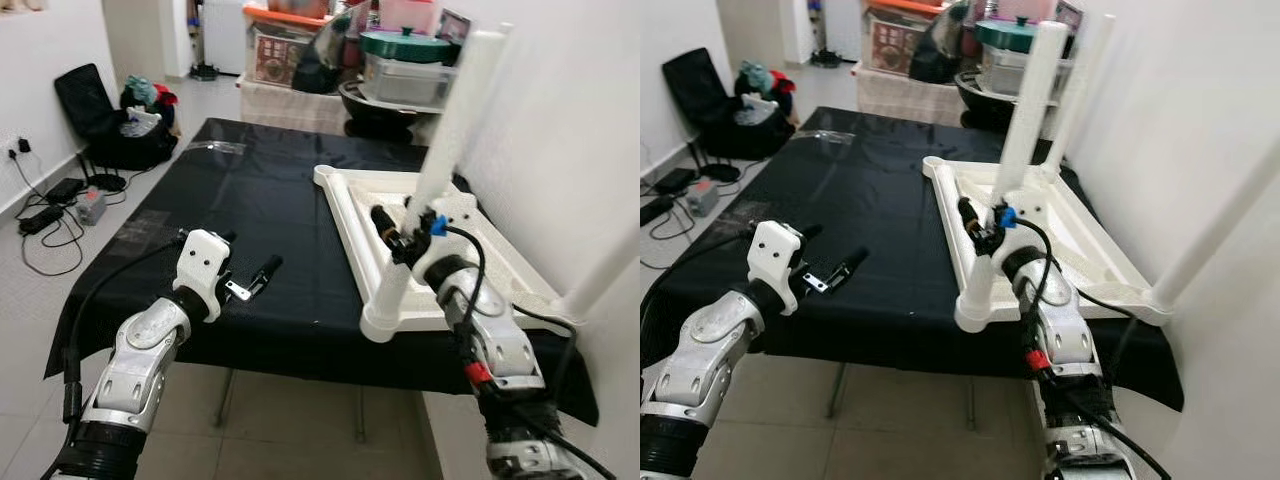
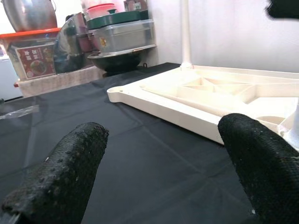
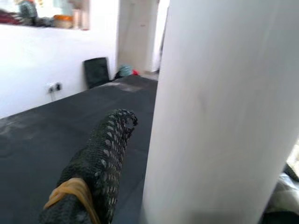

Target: Building children table

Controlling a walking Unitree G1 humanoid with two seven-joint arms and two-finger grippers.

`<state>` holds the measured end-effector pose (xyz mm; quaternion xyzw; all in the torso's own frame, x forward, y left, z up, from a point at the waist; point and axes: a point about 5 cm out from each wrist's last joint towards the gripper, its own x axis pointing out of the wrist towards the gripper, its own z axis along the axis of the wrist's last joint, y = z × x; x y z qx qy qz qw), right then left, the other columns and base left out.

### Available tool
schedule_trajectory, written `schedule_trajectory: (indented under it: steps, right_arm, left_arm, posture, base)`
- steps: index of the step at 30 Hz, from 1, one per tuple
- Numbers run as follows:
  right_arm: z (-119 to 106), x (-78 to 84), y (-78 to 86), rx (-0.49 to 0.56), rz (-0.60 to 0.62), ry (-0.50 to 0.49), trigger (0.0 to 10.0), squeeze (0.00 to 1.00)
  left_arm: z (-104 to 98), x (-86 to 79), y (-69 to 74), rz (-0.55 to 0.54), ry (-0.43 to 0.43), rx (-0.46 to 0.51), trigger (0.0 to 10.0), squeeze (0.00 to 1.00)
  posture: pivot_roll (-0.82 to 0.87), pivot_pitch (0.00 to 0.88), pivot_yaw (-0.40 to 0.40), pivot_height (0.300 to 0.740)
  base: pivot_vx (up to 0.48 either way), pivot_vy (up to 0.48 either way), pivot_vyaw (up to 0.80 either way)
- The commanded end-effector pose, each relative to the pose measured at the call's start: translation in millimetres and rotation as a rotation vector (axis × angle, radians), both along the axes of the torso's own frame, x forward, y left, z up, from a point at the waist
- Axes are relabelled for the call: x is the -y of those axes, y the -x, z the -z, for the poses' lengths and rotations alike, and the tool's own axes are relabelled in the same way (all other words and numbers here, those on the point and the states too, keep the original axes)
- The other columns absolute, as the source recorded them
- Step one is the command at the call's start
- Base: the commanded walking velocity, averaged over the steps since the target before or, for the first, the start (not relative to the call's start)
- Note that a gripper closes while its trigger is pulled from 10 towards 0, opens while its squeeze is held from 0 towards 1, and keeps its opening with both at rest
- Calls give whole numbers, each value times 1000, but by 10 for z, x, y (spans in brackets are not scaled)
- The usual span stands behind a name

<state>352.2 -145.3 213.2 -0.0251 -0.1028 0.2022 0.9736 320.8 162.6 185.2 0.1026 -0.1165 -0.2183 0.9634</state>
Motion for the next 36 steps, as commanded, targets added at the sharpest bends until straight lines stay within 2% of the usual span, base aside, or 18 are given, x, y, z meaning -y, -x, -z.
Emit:
schedule_trajectory:
  steps: [1, 7, 16, 17, 18, 19, 20, 21, 22, 23, 26, 27, 28, 29, 31, 34, 35, 36]
  right_arm:
    - [88, -234, -25, -36, -132, 42, 10000, 0]
    - [187, -386, -31, -78, -217, 48, 10000, 0]
    - [232, -438, -74, -96, -248, 53, 10000, 0]
    - [217, -447, -79, -86, -261, 54, 9373, 0]
    - [202, -447, -87, -80, -268, 52, 7176, 0]
    - [202, -447, -87, -80, -268, 52, 7176, 0]
    - [189, -438, -96, -74, -270, 47, 5216, 0]
    - [179, -416, -106, -69, -257, 42, 1765, 0]
    - [180, -387, -115, -70, -232, 26, 0, 0]
    - [210, -340, -138, -82, -171, 17, 0, 0]
    - [233, -308, -153, -92, -128, 11, 0, 0]
    - [272, -233, -189, -115, -15, -10, 0, 0]
    - [272, -233, -189, -115, -15, -10, 0, 0]
    - [308, -144, -208, -142, 107, -57, 0, 0]
    - [308, -144, -208, -142, 107, -57, 0, 0]
    - [532, 155, -78, -240, 483, -196, 0, 0]
    - [532, 155, -78, -240, 483, -196, 0, 0]
    - [616, 247, -15, -275, 589, -213, 0, 0]
  left_arm:
    - [0, 0, -14, 1, -19, 4, 10000, 0]
    - [11, 21, 8, 5, -17, 4, 10000, 0]
    - [-10, -20, 7, 0, -23, 7, 10000, 0]
    - [-3, -28, 0, -3, -26, 6, 10000, 0]
    - [1, -18, -3, -3, -24, 6, 10000, 0]
    - [1, -18, -3, -3, -24, 6, 10000, 0]
    - [10, 6, 0, -1, -22, 6, 10000, 0]
    - [13, 28, 8, 4, -20, 6, 10000, 0]
    - [14, 43, 17, 8, -17, 6, 10000, 0]
    - [23, 36, 20, 6, -19, 3, 10000, 0]
    - [29, 27, 21, 4, -21, 1, 10000, 0]
    - [31, 16, 19, 1, -23, 0, 10000, 0]
    - [31, 16, 19, 1, -23, 0, 10000, 0]
    - [24, 8, 17, 0, -24, 0, 10000, 0]
    - [24, 8, 17, 0, -24, 0, 10000, 0]
    - [38, 28, 1, -9, -21, -4, 10000, 0]
    - [38, 28, 1, -9, -21, -4, 10000, 0]
    - [47, 50, -2, -8, -23, -8, 10000, 0]
  posture:
    - [146, 0, -147, 740]
    - [169, 0, -154, 740]
    - [173, 0, -158, 740]
    - [170, 0, -161, 740]
    - [167, 0, -163, 740]
    - [167, 0, -163, 740]
    - [167, 0, -164, 740]
    - [171, 0, -162, 740]
    - [171, 0, -162, 740]
    - [170, 0, -161, 740]
    - [170, 0, -161, 740]
    - [164, 0, -160, 740]
    - [164, 0, -160, 740]
    - [155, 0, -156, 740]
    - [155, 0, -156, 740]
    - [131, 0, -143, 740]
    - [131, 0, -143, 740]
    - [131, 0, -143, 740]
  base:
    - [0, 0, 0]
    - [0, 0, 0]
    - [0, 0, 0]
    - [0, 0, 0]
    - [0, 0, 0]
    - [0, 0, 0]
    - [0, 0, 0]
    - [0, 0, 0]
    - [0, 0, 0]
    - [0, 0, 0]
    - [0, 0, 0]
    - [0, 0, 0]
    - [0, 0, 0]
    - [0, 0, 0]
    - [0, 0, 0]
    - [0, 0, 0]
    - [0, 0, 0]
    - [0, 0, 0]
